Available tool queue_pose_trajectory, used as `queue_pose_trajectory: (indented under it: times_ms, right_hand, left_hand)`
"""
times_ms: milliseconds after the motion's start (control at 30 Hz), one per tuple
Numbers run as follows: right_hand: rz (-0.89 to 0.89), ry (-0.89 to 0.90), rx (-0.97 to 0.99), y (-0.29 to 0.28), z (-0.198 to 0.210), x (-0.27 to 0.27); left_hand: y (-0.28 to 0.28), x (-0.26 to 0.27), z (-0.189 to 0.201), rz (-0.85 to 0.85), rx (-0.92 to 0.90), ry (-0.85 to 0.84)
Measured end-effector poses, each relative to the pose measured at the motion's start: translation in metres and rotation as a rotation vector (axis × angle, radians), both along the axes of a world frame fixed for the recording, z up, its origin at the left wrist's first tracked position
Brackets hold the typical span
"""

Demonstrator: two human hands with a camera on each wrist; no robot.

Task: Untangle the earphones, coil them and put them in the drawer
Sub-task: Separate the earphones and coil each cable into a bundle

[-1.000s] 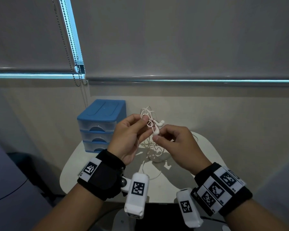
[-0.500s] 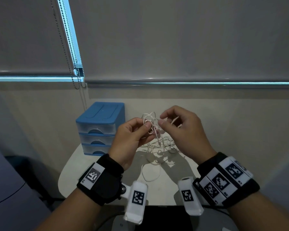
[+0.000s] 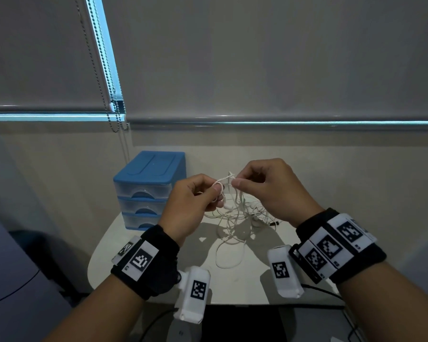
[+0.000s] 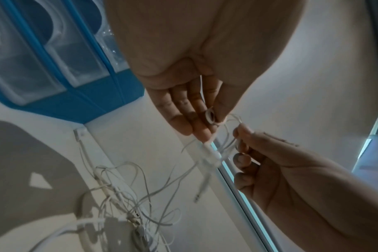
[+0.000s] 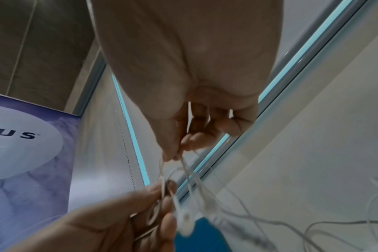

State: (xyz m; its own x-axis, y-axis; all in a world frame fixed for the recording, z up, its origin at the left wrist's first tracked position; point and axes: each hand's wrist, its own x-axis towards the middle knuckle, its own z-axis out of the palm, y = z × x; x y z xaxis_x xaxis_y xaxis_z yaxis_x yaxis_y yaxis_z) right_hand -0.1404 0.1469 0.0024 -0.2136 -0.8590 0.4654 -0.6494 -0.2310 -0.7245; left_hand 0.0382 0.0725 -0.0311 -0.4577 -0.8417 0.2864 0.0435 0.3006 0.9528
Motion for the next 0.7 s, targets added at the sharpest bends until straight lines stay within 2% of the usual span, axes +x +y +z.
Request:
queue_pose_trajectory:
  times_ms: [133,267,333,500,600,700]
  right_hand:
    - [0.034,0.018,0.075,0.003,0.003,-0.007]
    - [0.098,0.039,0.12,0.002,-0.003,-0.006]
    - [0.115,0.04,0.125,0.002,-0.007,-0.005]
    - [0.096,-0.015,0.119,0.002,-0.01,-0.002]
    - [0.041,0.043,0.116,0.0,-0.011,-0.001]
    - [0.031,0.104,0.118,-0.001,-0.012,0.003]
  left_hand:
    - [-0.004,-0.001,0.0,0.018,0.048,0.019]
    - [0.0,-0.004,0.001,-0.03,0.167,0.114]
    - [0.0,-0.007,0.001,-0.04,0.158,0.123]
    - [-0.001,-0.006,0.003,-0.094,0.138,0.056]
    - [0.0,-0.008,0.004,-0.129,0.164,0.027]
    - [0.001,-0.012,0.002,-0.089,0.107,-0.036]
